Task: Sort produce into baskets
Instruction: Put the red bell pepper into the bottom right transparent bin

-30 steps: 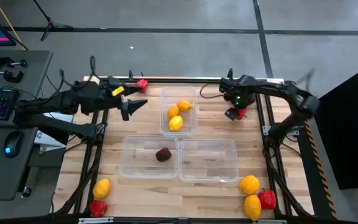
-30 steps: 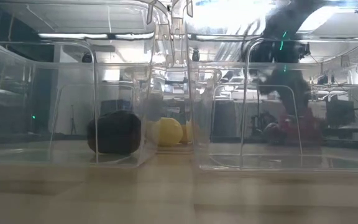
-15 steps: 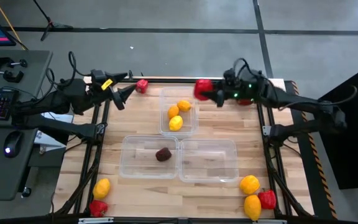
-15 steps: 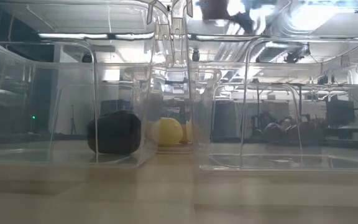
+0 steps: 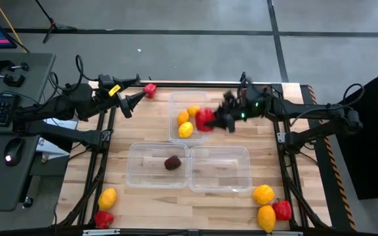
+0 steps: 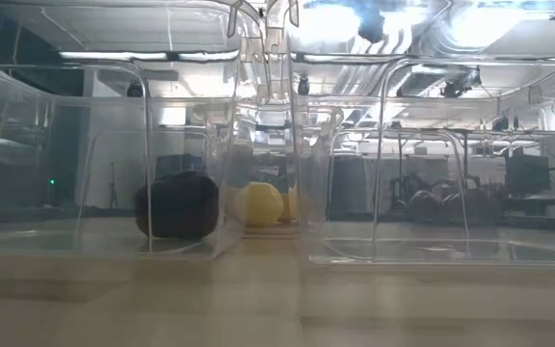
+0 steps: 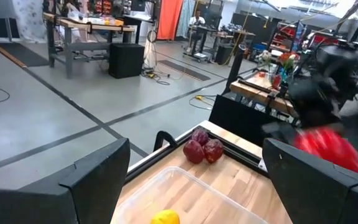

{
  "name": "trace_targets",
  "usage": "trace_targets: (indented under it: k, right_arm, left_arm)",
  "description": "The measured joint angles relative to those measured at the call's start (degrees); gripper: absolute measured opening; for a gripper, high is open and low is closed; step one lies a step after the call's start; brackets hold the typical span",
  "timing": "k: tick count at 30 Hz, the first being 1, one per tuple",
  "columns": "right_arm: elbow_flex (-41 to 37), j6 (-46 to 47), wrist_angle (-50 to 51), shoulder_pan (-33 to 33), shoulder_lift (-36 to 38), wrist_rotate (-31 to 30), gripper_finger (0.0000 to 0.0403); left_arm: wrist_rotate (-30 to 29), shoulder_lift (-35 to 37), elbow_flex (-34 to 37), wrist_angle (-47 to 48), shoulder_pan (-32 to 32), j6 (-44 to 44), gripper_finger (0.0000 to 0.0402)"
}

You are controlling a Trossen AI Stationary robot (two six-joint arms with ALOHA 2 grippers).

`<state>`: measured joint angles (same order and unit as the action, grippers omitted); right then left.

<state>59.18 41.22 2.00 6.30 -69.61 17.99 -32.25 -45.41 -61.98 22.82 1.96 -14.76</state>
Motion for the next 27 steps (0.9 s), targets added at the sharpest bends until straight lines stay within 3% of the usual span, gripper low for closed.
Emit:
trace_targets:
  k: [5,12,18,27]
  right_arm:
    - [-0.02,7.15,15.81,-11.29,-0.62,-4.98,0.0252]
    - [0.00,18.91,23.82,-21.46,-3.36,-19.51,0.0259]
    - [-0.02,26.07,34.97,-22.87,-8.62,-16.51,0.0275]
    - [-0.02,29.14,34.45,-26.43,-9.59,-16.40,0.0279]
  left_arm:
    - [-0.02,0.00,0.00,0.04,0.00,0.00,0.0351]
    - [-0.76,0.00,0.00,0.01,0.37,-0.11,0.0351]
    - [-1.33,0.00,0.00,0.03,0.37,-0.09,0.0351]
    - [-1.40,0.00,0.00,0.03,0.37,-0.07,0.0351]
